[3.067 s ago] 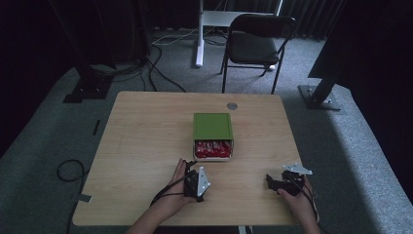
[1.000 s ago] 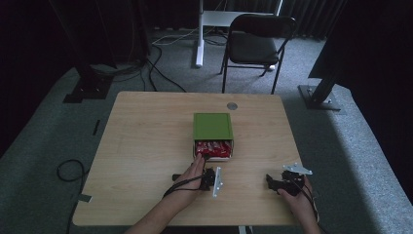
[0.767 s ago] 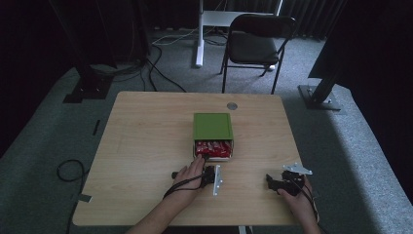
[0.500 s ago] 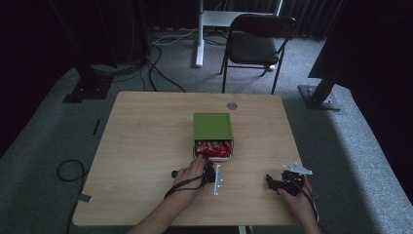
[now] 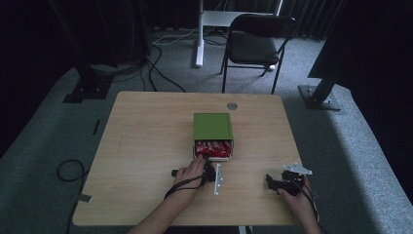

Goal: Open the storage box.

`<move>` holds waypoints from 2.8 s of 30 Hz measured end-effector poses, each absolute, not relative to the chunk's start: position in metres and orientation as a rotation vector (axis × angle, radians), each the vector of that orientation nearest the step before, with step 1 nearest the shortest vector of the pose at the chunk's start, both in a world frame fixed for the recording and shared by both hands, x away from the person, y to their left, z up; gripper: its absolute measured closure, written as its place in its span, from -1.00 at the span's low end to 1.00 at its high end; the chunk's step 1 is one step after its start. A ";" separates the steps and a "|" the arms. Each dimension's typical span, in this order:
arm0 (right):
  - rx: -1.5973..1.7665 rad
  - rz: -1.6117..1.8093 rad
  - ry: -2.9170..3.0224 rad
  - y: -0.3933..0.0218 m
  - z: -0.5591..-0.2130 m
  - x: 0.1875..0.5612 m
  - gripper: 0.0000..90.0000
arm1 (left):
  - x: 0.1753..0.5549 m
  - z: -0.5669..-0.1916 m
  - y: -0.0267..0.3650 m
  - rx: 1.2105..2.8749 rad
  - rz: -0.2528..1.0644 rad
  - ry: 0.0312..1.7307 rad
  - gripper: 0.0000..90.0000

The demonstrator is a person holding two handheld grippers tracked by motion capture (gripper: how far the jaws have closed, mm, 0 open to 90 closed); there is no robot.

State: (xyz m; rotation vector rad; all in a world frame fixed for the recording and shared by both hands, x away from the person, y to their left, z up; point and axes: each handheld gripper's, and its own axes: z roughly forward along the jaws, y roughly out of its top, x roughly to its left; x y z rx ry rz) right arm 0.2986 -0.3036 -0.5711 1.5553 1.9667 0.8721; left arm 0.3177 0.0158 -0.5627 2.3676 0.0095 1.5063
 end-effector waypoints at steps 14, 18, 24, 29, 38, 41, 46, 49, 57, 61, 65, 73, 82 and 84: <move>1.555 0.872 1.967 -0.304 -0.571 0.299 -0.74 | 0.313 -0.563 0.013 2.386 1.557 -0.050 0.55; 1.555 0.873 1.967 -0.304 -0.571 0.299 -0.74 | 0.311 -0.563 0.012 2.389 1.557 -0.045 0.55; 1.555 0.872 1.967 -0.304 -0.571 0.299 -0.74 | 0.307 -0.563 0.012 2.395 1.554 -0.048 0.56; 1.555 0.872 1.967 -0.304 -0.571 0.299 -0.74 | 0.301 -0.563 0.011 2.397 1.553 -0.042 0.56; 1.555 0.873 1.967 -0.304 -0.571 0.299 -0.74 | 0.288 -0.562 0.011 2.406 1.553 -0.067 0.56; 1.555 0.873 1.967 -0.304 -0.571 0.299 -0.74 | 0.284 -0.562 0.011 2.407 1.544 -0.063 0.56; 1.555 0.873 1.967 -0.304 -0.571 0.299 -0.74 | 0.278 -0.562 0.011 2.407 1.547 -0.074 0.56; 1.555 0.873 1.967 -0.304 -0.571 0.299 -0.74 | 0.274 -0.562 0.010 2.408 1.544 -0.076 0.56; 1.555 0.873 1.967 -0.304 -0.571 0.299 -0.74 | 0.265 -0.562 0.011 2.404 1.533 -0.077 0.56; 1.555 0.873 1.967 -0.304 -0.571 0.299 -0.74 | 0.261 -0.563 0.011 2.406 1.544 -0.086 0.56; 1.555 0.873 1.966 -0.304 -0.571 0.299 -0.74 | 0.256 -0.565 0.011 2.395 1.553 -0.100 0.56; 1.555 0.873 1.967 -0.304 -0.571 0.299 -0.74 | 0.248 -0.566 0.012 2.409 1.534 -0.104 0.56; 1.554 0.872 1.967 -0.304 -0.571 0.299 -0.74 | 0.237 -0.567 0.013 2.418 1.512 -0.122 0.56; 1.555 0.872 1.966 -0.304 -0.571 0.299 -0.74 | 0.236 -0.567 0.013 2.416 1.512 -0.121 0.56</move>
